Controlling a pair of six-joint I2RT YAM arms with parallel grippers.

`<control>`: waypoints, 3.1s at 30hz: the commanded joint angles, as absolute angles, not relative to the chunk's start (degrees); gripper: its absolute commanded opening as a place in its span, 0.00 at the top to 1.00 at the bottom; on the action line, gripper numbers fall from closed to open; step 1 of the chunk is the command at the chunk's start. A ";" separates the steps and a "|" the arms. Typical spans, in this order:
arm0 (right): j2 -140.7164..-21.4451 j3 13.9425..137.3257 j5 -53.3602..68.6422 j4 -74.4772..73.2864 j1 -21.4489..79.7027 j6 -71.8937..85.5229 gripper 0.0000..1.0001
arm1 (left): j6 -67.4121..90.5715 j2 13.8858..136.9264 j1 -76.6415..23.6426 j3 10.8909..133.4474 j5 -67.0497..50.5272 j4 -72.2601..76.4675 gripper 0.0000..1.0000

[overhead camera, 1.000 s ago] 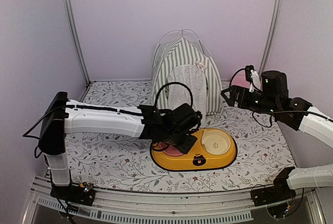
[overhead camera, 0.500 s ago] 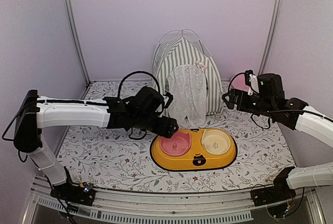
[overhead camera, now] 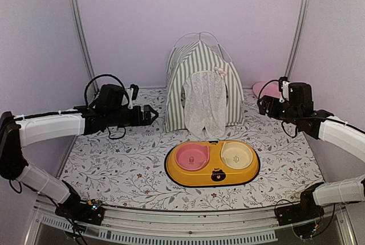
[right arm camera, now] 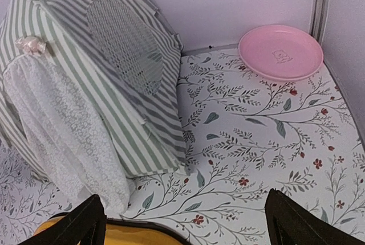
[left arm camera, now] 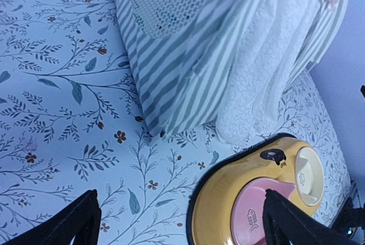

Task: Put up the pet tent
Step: Reset both arms

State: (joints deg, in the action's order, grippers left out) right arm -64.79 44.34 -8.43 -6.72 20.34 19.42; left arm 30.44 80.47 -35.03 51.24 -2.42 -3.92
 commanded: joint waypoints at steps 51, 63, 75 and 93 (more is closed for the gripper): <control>-87.63 13.71 -3.13 73.81 -0.70 0.62 0.01 | 1.19 70.35 -0.43 5.44 11.36 69.20 0.01; -87.70 13.82 -3.12 73.68 -0.67 0.62 0.01 | -1.48 80.55 -1.35 6.42 4.67 79.81 0.01; -87.71 13.80 -3.08 73.66 -0.69 0.62 0.01 | -4.28 88.66 -1.80 12.68 1.15 76.89 0.01; -87.80 13.80 -3.08 73.86 -0.68 0.68 0.01 | -3.38 88.77 -1.75 13.76 3.16 75.15 0.00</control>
